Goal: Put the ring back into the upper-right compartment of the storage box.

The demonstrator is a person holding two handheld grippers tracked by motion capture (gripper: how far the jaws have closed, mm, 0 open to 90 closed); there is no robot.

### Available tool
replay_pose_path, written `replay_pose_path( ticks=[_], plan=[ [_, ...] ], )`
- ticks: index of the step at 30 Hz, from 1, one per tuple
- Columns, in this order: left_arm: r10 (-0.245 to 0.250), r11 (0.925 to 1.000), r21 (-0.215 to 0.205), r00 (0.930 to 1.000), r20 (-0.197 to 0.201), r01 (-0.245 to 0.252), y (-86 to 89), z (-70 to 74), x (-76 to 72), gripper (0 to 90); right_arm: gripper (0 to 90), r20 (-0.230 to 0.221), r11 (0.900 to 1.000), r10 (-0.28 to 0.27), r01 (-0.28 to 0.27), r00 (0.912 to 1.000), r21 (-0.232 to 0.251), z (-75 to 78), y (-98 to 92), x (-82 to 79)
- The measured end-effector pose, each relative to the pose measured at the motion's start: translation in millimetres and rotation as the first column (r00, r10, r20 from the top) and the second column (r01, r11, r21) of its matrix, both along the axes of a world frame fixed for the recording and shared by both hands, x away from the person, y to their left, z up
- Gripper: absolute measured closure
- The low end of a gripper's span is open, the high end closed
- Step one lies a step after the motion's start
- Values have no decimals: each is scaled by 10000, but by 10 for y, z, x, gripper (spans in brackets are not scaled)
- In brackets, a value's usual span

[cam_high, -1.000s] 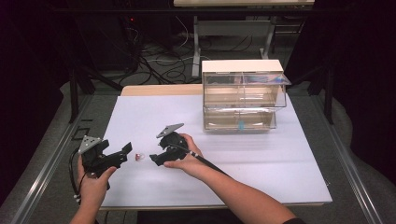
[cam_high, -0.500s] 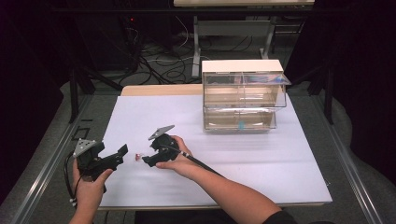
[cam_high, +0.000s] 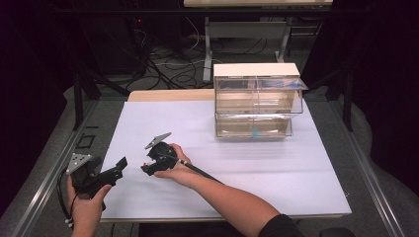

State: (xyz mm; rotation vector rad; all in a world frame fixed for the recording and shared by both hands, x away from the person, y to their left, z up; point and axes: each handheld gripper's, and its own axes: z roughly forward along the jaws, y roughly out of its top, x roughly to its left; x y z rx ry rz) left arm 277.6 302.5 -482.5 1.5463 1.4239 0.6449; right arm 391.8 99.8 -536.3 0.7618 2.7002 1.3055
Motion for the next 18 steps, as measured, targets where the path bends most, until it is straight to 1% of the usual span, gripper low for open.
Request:
replay_pose_path(
  ticks=[1, 2, 3, 4, 5, 7, 8, 9, 10, 13, 14, 15, 16, 18],
  plan=[
    [40, 10000, -37, 10000, -28, -40, 7, 2, -17, 69, 411, 11, 10000, 68, -68, 10000, -51, -1, 21, 5],
    [43, 10000, -17, 10000, -54, -43, 14, 6, -23, 69, 413, 125, 9999, 159, -158, 9998, -63, -4, 41, 17],
    [51, 10000, 10, 10000, -26, -51, 20, 7, -27, 69, 419, 39, 10000, 57, -57, 10000, -28, 0, 67, 4],
    [96, 10000, -24, 9999, 29, -96, 20, 4, -28, 69, 425, 229, 9998, 208, -207, 9995, -53, -7, 85, 21],
    [100, 9999, -7, 9999, 27, -100, 24, 4, -30, 69, 430, 262, 9996, 280, -278, 9993, -68, -9, 103, 26],
    [110, 9999, -12, 9999, 18, -110, 27, 4, -33, 69, 442, 245, 9995, 312, -310, 9992, -110, -15, 137, 26],
    [107, 9999, -18, 9999, 8, -107, 27, 3, -33, 69, 449, 136, 9996, 230, -228, 9996, -135, -17, 155, 16],
    [106, 9999, -20, 9999, -34, -106, 26, 5, -32, 69, 454, 193, 9995, 301, -299, 9994, -140, -25, 169, 24],
    [106, 9999, -20, 9999, -34, -106, 26, 5, -32, 69, 460, 128, 9997, 227, -226, 9997, -119, -38, 184, 17],
    [113, 9999, -46, 9999, -51, -113, 20, 2, -28, 69, 477, 326, 9999, 124, -128, 9994, 105, -87, 217, 23],
    [113, 9999, -46, 9999, -51, -113, 20, 2, -28, 69, 481, 255, 9999, 149, -151, 9996, 80, -92, 222, 24],
    [105, 9999, -56, 9999, -43, -106, 19, 2, -26, 69, 483, 368, 9998, 170, -173, 9992, 79, -108, 225, 31],
    [60, 10000, -7, 10000, -65, -60, 24, 3, -26, 69, 487, 308, 9998, 199, -200, 9993, 30, -114, 226, 33],
    [85, 9999, -54, 10000, -40, -85, 19, 1, -22, 69, 497, 209, 9997, 218, -217, 9995, -82, -126, 229, 32]
  ],
)
